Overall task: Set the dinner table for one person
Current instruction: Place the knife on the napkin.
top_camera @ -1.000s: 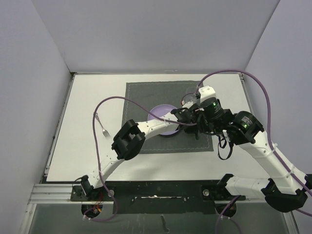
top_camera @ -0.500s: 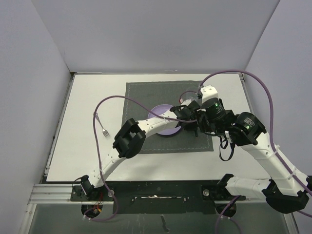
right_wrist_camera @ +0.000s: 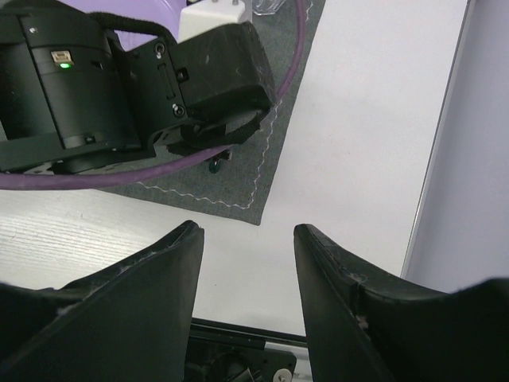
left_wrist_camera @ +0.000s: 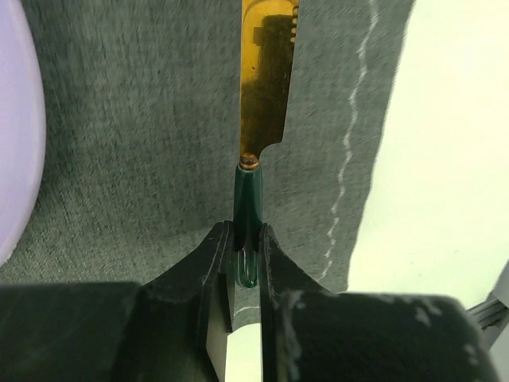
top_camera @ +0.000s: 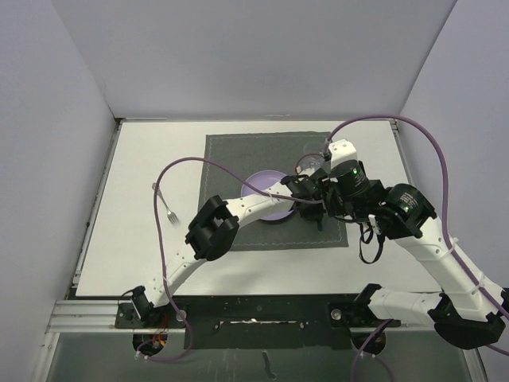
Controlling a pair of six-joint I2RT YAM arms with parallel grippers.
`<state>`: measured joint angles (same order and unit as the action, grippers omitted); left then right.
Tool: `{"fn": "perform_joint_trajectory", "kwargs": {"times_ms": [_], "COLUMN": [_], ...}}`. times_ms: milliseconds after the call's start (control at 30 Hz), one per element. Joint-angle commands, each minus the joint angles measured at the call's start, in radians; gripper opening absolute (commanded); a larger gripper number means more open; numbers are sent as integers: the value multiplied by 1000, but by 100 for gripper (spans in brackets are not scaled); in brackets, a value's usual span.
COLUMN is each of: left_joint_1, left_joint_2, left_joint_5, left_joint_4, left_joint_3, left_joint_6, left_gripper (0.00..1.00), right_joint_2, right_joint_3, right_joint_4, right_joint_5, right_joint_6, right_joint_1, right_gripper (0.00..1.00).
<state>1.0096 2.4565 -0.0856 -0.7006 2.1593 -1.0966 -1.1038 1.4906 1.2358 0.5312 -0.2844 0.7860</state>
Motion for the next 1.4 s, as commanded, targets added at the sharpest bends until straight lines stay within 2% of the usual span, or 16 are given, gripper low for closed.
{"fn": "perform_joint_trajectory", "kwargs": {"times_ms": [0,100,300,667,867,1367], "left_joint_1": [11,17,20,26,31,32], "left_joint_2": [-28,-27,-15,43,109,117], "left_joint_5": [11,-20,-68,-42,-35,-28], "left_joint_4": [-89,-179,-256,-265,-335,-316], "left_joint_3": [-17,7,62,152,277,272], "left_joint_6": [-2,12,28,44,72,67], "left_gripper": [0,0,0,0,0,0], "right_joint_2": [30,36,51,70,62,71], "right_joint_3": [49,58,67,77,82,86], "right_joint_4": [-22,-21,-18,-2,-6,-1], "right_joint_5": [5,5,-3,3,5,15], "right_joint_6": [-1,-4,-9,-7,1,1], "right_joint_1": [-2,-2,-1,-1,-1,-2], "right_gripper": [50,50,50,50,50,50]}}
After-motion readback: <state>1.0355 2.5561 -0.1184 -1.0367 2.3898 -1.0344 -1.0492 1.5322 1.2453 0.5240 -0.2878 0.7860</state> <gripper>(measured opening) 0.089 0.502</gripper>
